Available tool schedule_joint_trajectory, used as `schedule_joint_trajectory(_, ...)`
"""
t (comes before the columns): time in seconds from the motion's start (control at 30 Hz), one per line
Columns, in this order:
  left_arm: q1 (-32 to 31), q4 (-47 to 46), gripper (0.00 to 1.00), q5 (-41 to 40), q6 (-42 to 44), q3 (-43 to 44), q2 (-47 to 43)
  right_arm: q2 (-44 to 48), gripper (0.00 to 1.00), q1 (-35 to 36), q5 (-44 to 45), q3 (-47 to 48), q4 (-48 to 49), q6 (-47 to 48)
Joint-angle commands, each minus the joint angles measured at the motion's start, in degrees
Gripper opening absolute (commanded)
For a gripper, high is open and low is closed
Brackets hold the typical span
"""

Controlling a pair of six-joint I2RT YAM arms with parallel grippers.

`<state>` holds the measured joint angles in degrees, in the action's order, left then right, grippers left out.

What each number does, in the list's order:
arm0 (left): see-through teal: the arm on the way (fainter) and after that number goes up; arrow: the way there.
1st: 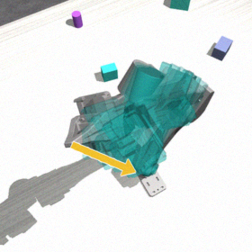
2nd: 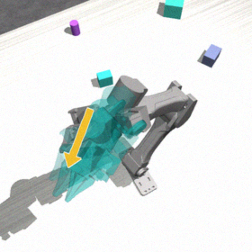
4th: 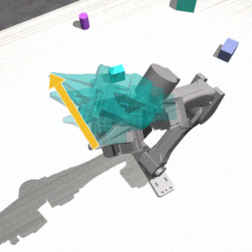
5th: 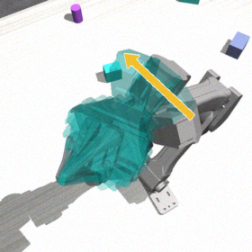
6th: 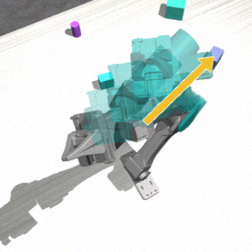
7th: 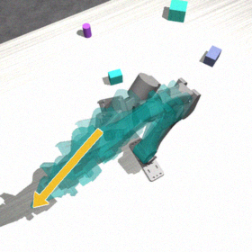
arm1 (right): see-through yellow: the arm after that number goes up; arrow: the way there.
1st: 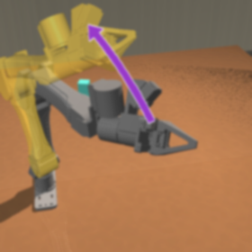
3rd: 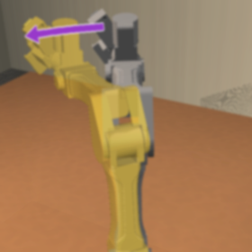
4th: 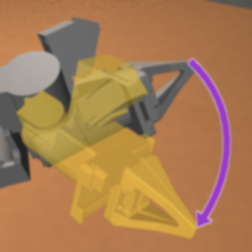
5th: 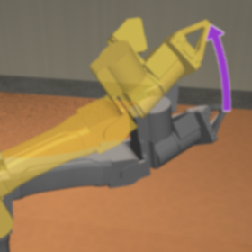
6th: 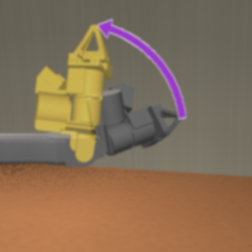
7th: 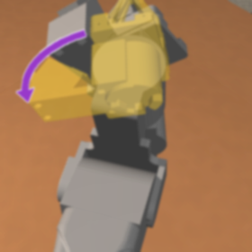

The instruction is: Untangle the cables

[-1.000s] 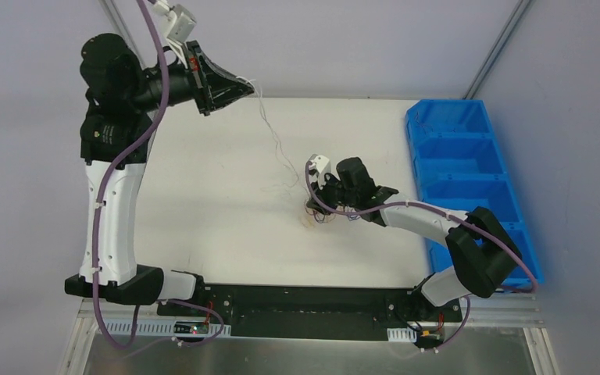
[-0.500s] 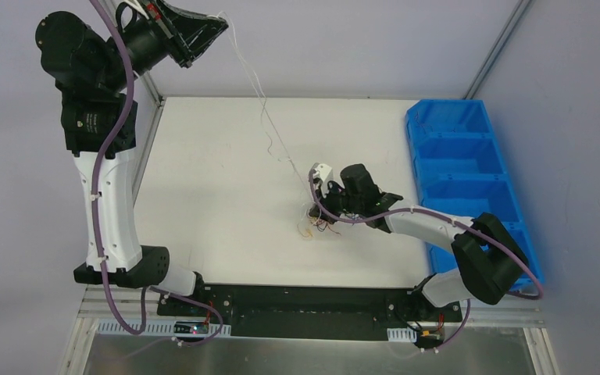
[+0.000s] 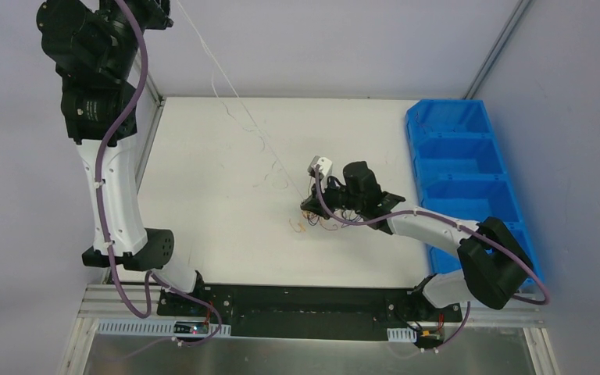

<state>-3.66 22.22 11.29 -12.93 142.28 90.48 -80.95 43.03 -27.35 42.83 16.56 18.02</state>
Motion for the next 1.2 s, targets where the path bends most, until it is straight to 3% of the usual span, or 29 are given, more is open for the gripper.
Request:
schedule_joint_trajectory(0.0,1.55,-25.24,0.00,-20.83,13.66,5.82,-1.34,-1.35,0.00,-0.17,-0.88,-3.31,-18.29,-3.68)
schedule_joint_trajectory(0.13,1.73,-27.20,0.00,-24.61,22.22,5.81,-0.25,0.51,0.00,-1.62,-2.68,-0.26,-25.15,-7.41)
schedule_joint_trajectory(0.23,2.92,-26.92,0.00,-26.24,23.63,5.17,0.23,1.61,0.00,-3.79,-3.85,0.56,-30.24,-6.62)
schedule_joint_trajectory(0.4,3.31,-26.47,0.00,-20.55,14.13,-1.91,-2.92,0.17,0.09,-9.77,-2.41,2.37,-34.84,-5.21)
schedule_joint_trajectory(0.47,4.60,-27.85,0.00,-12.69,8.47,-5.63,-4.60,-0.41,0.19,-12.91,-2.04,2.62,-37.05,-3.09)
schedule_joint_trajectory(0.53,4.67,-29.18,0.00,-3.84,0.88,-9.34,-6.23,-0.57,0.20,-14.95,-0.57,3.06,-39.98,0.80)
schedule_joint_trajectory(0.63,4.59,-31.06,0.00,13.92,-14.73,-14.44,-7.82,0.01,0.35,-17.12,-0.54,4.61,-44.18,6.31)
schedule_joint_trajectory(0.7,2.90,-31.34,0.00,22.24,-23.29,-18.26,-8.59,1.30,0.52,-17.36,-1.80,8.28,-47.53,7.88)
schedule_joint_trajectory(0.9,-7.91,-27.32,0.00,31.58,-19.68,-35.96,-16.34,6.87,0.89,-17.36,-8.11,26.72,-57.77,5.15)
schedule_joint_trajectory(1.0,-11.19,-25.56,0.00,33.63,-18.98,-40.60,-17.95,8.29,0.99,-17.36,-10.09,34.54,-61.28,3.46)
schedule_joint_trajectory(1.17,-15.20,-23.12,0.00,33.94,-18.96,-45.80,-18.49,7.79,0.99,-14.10,-10.25,44.96,-55.53,-5.10)
